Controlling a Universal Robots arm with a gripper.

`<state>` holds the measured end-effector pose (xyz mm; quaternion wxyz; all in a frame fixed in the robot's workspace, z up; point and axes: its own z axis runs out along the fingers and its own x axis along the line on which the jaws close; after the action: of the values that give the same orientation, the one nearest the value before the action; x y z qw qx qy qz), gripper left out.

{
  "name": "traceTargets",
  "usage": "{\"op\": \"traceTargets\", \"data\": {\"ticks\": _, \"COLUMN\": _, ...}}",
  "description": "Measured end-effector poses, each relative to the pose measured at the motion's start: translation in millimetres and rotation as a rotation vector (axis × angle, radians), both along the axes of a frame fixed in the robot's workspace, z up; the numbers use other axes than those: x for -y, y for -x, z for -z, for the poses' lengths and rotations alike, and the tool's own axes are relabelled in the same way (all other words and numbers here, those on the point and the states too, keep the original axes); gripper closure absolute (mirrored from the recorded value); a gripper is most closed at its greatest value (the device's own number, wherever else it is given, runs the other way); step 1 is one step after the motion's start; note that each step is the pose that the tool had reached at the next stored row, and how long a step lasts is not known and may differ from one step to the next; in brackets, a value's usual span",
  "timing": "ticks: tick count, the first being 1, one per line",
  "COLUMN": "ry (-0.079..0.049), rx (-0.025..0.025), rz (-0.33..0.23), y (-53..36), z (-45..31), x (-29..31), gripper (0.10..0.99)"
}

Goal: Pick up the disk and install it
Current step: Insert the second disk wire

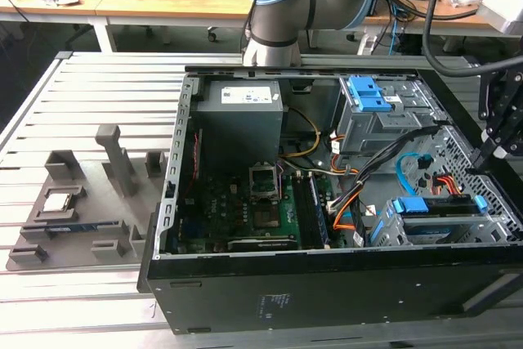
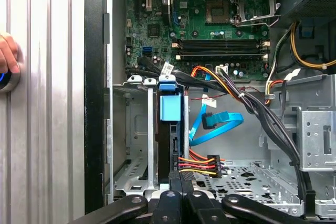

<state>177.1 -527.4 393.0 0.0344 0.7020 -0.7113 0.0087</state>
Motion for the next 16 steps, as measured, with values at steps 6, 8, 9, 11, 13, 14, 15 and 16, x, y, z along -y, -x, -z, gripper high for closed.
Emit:
{"op": "traceTargets", "data": {"ticks": 6, "ry": 0.000, "rx": 0.0000, "rz": 0.000, "y": 10.5, "z": 1.4, "x": -14.3, "gripper": 0.847}}
{"op": "traceTargets", "data": {"ticks": 8, "ry": 0.000, "rx": 0.0000, "rz": 0.000, "y": 23.0, "z": 4.4, "x": -22.7, "gripper": 0.847}}
{"op": "traceTargets", "data": {"ticks": 9, "ry": 0.000, "rx": 0.0000, "rz": 0.000, "y": 27.6, "z": 5.6, "x": -25.0, "gripper": 0.847}}
{"op": "traceTargets", "data": {"ticks": 11, "ry": 0.000, "rx": 0.0000, "rz": 0.000, "y": 40.9, "z": 8.8, "x": -29.3, "gripper": 0.847}}
{"op": "traceTargets", "data": {"ticks": 13, "ry": 0.000, "rx": 0.0000, "rz": 0.000, "y": 52.2, "z": 11.6, "x": -31.5, "gripper": 0.847}}
{"op": "traceTargets", "data": {"ticks": 14, "ry": 0.000, "rx": -0.0001, "rz": -0.001, "y": 56.2, "z": 13.6, "x": -31.6, "gripper": 0.847}}
{"op": "traceTargets", "data": {"ticks": 15, "ry": 0.000, "rx": -0.0001, "rz": -0.003, "y": 57.2, "z": 14.6, "x": -31.6, "gripper": 0.847}}
{"op": "traceTargets", "data": {"ticks": 16, "ry": 0.001, "rx": 0.0000, "rz": -0.022, "y": 57.5, "z": 15.6, "x": -31.7, "gripper": 0.847}}
